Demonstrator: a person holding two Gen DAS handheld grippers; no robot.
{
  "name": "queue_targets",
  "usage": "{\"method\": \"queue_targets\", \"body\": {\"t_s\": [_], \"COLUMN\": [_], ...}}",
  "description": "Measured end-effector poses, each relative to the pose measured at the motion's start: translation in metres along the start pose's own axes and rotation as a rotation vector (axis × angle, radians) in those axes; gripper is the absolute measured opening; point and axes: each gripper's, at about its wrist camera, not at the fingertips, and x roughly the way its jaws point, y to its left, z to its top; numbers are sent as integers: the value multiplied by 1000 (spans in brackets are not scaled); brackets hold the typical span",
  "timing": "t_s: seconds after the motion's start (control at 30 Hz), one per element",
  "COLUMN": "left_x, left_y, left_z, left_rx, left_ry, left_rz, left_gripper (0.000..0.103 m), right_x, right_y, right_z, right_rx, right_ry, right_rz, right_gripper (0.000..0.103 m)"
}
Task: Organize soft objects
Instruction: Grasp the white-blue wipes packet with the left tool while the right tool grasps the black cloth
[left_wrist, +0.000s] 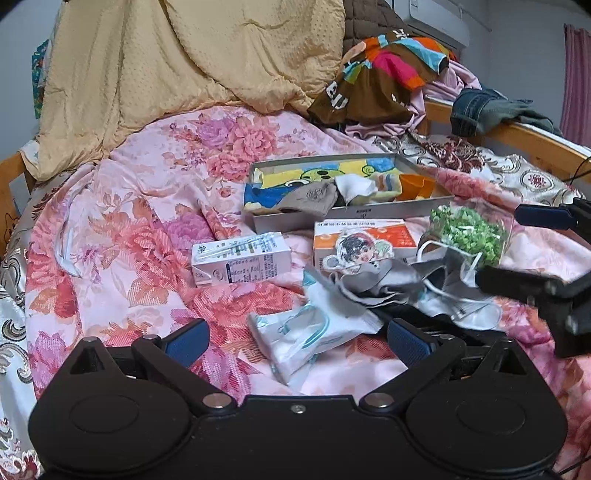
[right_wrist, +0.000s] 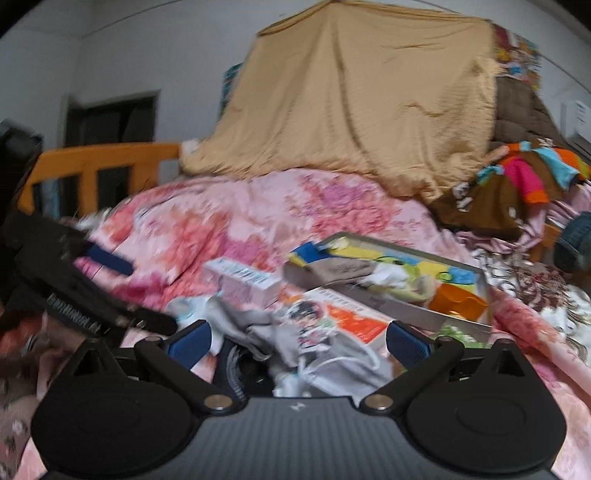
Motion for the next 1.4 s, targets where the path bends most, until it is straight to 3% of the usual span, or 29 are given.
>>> {"method": "queue_targets", "body": {"t_s": [0.17, 0.33, 0.7, 0.97, 1.27, 1.4], "left_x": [10, 21, 36, 46, 52, 54], "left_y": [9, 14, 15, 22, 22, 21], "left_z": [-1, -5, -9, -8, -6, -6], "left_rx": [26, 64, 124, 118, 123, 135], "left_ry": [15, 32, 38, 44, 23, 17], "left_rz": [-12, -34, -59, -76, -97, -110], "left_gripper": [102, 102, 102, 102, 102, 102], "right_x": [11, 27, 39, 34, 34, 26], "right_y": [16, 21, 21, 26, 22, 18], "right_z": [-6, -14, -18, -16, -16, -13], "right_rx": [-73, -66, -35, -66, -42, -38], "right_ry": [50, 108, 129, 89, 128, 107], "right_rz": [59, 103, 165, 173, 168, 139], "right_gripper": [103, 103, 102, 97, 94, 92]}}
